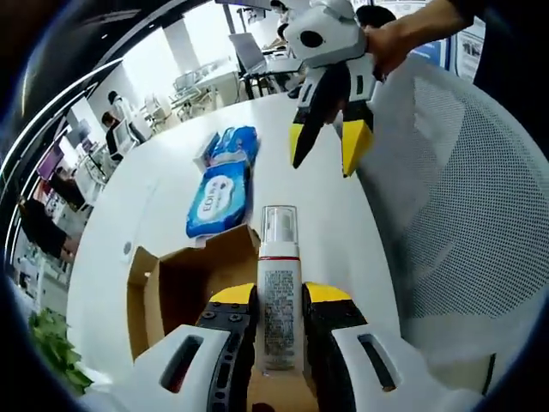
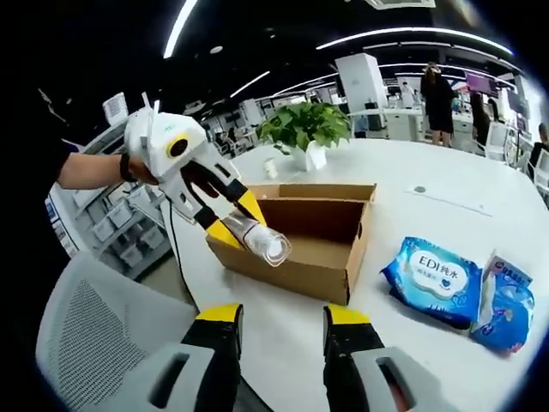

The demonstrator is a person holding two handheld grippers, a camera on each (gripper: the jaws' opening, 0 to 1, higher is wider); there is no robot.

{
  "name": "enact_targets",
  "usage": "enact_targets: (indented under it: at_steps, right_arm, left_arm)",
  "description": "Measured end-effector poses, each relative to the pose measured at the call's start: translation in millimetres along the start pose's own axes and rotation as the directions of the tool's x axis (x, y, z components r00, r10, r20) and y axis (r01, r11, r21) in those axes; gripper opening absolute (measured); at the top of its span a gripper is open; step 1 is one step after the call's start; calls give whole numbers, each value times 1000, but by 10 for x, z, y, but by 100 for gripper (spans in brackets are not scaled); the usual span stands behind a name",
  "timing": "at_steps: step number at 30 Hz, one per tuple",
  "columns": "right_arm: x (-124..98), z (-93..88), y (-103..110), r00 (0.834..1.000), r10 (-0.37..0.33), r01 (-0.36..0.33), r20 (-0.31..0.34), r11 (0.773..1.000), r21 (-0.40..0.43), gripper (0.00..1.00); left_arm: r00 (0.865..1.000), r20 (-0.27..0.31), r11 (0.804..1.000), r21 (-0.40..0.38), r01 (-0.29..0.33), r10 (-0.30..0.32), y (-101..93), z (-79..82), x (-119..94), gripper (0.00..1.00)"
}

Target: Operate the shoe box by opening the lid, removing the specified soft item, and placing it in the target area until the item is outside and the box remains undamaged.

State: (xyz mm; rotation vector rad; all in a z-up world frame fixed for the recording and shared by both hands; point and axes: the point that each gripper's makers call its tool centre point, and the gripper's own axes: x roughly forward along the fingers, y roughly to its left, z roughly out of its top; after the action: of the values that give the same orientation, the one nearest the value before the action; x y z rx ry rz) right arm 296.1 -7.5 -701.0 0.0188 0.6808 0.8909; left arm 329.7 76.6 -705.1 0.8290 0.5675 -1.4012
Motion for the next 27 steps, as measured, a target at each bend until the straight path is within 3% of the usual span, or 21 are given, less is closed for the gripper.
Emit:
enact_targets:
  at_steps: [11,20,27]
  right_arm:
    - [4,187,87,999,40,-33,35,986,-162,34]
    - [18,258,224,991,127,-116,41,970,-212,32]
    - [-3,292,330,982,183,-167,42,954,-249,22]
  left_arm:
    - [995,67,997,12,79,-79,-135,307,22,20]
    - [980,128,989,1,151,-150,-250,497,-17,20]
    - [966,157,978,-1,208,-205,-328,570,-40,20]
